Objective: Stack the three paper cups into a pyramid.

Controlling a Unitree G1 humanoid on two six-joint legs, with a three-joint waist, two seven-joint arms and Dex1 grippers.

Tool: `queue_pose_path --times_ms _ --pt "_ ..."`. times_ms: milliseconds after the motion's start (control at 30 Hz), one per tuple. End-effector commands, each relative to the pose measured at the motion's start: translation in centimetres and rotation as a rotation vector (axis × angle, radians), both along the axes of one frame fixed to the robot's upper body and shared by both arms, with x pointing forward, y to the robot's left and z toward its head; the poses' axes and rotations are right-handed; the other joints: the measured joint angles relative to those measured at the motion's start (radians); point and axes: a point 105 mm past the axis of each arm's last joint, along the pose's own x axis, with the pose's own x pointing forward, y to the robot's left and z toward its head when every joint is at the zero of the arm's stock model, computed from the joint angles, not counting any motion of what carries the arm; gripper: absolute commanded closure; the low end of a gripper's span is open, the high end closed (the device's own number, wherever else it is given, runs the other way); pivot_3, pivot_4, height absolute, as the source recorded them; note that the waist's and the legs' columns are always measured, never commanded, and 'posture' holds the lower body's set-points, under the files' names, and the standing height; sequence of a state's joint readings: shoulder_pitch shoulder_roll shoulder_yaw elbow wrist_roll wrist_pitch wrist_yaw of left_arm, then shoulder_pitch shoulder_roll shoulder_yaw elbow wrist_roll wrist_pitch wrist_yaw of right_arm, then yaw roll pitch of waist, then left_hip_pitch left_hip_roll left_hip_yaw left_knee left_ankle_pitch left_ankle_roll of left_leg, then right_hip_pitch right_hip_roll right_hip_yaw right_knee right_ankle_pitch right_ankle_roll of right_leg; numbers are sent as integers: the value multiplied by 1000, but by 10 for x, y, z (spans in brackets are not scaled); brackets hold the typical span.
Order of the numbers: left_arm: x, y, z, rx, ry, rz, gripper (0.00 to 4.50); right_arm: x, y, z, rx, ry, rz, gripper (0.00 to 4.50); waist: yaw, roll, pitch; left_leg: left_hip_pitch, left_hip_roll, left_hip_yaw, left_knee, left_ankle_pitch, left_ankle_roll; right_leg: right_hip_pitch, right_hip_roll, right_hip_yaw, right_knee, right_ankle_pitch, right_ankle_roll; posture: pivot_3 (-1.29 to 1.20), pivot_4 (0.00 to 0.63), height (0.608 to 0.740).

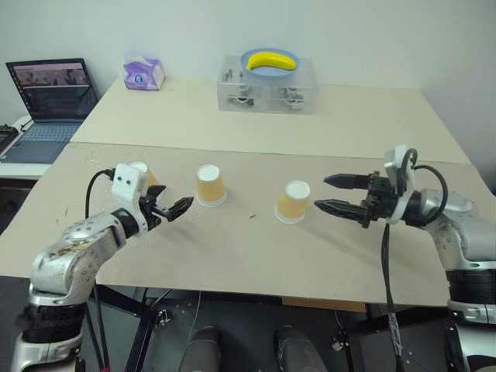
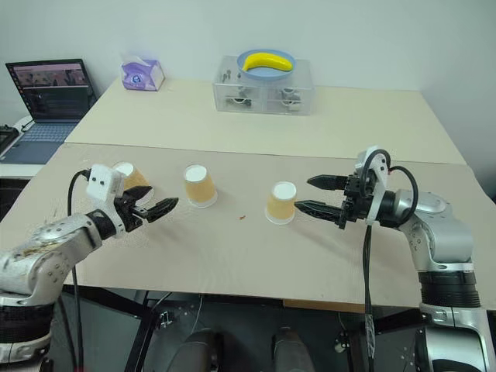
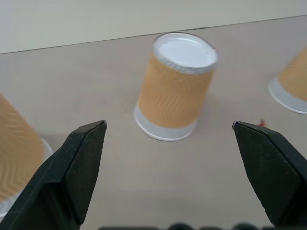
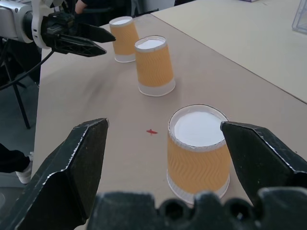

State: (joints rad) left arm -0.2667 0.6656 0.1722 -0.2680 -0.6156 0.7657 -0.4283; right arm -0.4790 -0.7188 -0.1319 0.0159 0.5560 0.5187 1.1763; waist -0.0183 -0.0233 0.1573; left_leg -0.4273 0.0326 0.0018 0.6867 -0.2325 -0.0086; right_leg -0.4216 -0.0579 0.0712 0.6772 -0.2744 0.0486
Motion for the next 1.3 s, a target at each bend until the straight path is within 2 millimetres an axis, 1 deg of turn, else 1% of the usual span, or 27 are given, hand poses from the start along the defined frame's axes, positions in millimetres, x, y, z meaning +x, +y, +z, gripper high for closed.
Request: queue_pose_path --times_ms 33,100,333,600,933,1200,1300 --pt "7 -9 18 -18 -76 -31 0 -4 2 17 13 -69 14 112 2 0 0 0 0 0 0 0 0 0 0 0 0 0 0 0 150 694" --pt "10 -14 22 -42 -80 -49 0 -4 1 18 12 -73 8 112 5 0 0 1 0 0 0 0 0 0 0 0 1 0 0 0 150 694" --pt "19 -21 27 -51 -92 -81 0 -6 -2 20 18 -79 -1 112 5 0 0 1 0 0 0 0 0 1 0 -1 1 0 0 0 150 694" --pt "30 -40 16 -22 -77 -152 0 -5 -1 21 15 -84 5 112 4 0 0 1 0 0 0 0 0 1 0 -1 1 0 0 0 150 694" --pt "39 -45 15 -30 -91 -152 0 -6 -4 19 6 -82 -10 112 4 -1 0 1 0 0 0 0 0 1 0 -1 1 0 0 0 150 694" --pt "42 -55 11 -16 -103 -170 0 -7 -4 19 6 -82 -10 112 3 -1 0 1 0 0 1 0 0 1 0 -1 1 0 0 0 150 694" --pt "49 -59 11 -9 -115 -166 0 -5 -3 18 4 -82 -12 112 4 -1 0 1 -1 -1 1 0 0 1 0 -1 1 0 0 0 150 694"
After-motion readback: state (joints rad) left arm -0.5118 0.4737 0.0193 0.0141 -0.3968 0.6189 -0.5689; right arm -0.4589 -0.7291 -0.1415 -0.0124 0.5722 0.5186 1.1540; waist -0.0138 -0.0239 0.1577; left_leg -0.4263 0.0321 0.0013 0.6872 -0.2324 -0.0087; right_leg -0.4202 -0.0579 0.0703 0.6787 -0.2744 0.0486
